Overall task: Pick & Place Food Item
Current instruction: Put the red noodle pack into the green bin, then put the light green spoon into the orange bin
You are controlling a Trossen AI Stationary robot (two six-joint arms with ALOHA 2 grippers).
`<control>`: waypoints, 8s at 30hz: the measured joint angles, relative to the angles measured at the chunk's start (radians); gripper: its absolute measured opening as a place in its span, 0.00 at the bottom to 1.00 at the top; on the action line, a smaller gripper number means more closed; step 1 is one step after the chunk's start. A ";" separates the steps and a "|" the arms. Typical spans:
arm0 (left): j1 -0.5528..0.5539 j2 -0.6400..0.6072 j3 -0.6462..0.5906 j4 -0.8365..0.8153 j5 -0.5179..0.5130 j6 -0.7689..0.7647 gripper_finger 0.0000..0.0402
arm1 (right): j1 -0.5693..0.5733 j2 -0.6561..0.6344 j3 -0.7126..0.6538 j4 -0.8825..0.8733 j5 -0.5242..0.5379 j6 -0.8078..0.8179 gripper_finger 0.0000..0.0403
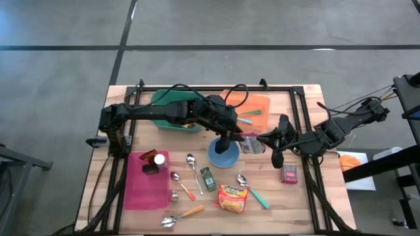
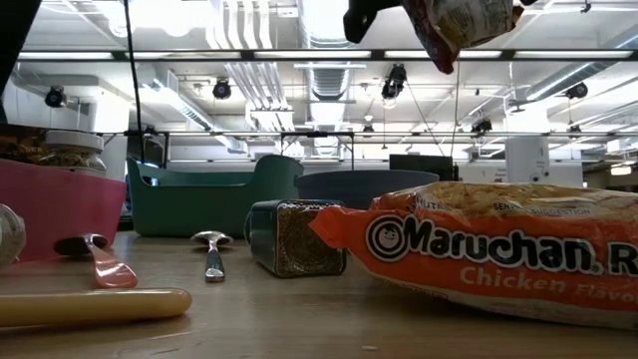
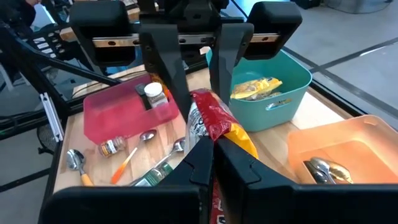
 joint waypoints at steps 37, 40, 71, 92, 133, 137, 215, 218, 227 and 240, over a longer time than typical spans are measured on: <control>0.017 -0.113 0.005 -0.300 -0.254 -0.058 0.01 | -0.035 0.041 -0.002 -0.004 0.117 0.108 0.60; 0.028 -0.156 0.005 -0.376 -0.339 -0.072 0.01 | -0.047 0.046 -0.002 -0.004 0.157 0.106 0.67; 0.204 -0.275 -0.402 -0.784 -0.985 -0.503 0.01 | -0.101 0.051 -0.002 -0.004 0.149 0.118 0.77; 0.204 -0.275 -0.624 -0.476 -0.932 -0.511 0.01 | -0.105 0.051 -0.002 -0.002 0.150 0.118 0.77; 0.202 -0.330 -0.532 -0.480 -0.780 -0.436 0.69 | -0.146 0.098 -0.002 -0.118 -0.222 0.441 0.77; 0.201 -0.359 -0.495 -0.476 -0.713 -0.373 0.69 | -0.146 0.173 -0.003 -0.152 -0.421 0.529 0.77; 0.177 -0.427 -0.493 -0.642 -0.654 -0.379 0.69 | 0.102 0.806 0.054 -0.259 -0.572 0.341 0.07; 0.177 -0.427 -0.493 -0.643 -0.653 -0.379 0.69 | 0.086 0.764 0.054 -0.285 -0.540 0.360 0.07; 0.177 -0.427 -0.493 -0.644 -0.649 -0.414 0.69 | -0.025 0.576 0.055 -0.412 -0.394 0.347 0.07; 0.177 -0.426 -0.493 -0.568 -0.523 -0.488 0.69 | -0.430 0.335 0.111 -0.452 -0.333 -0.068 0.07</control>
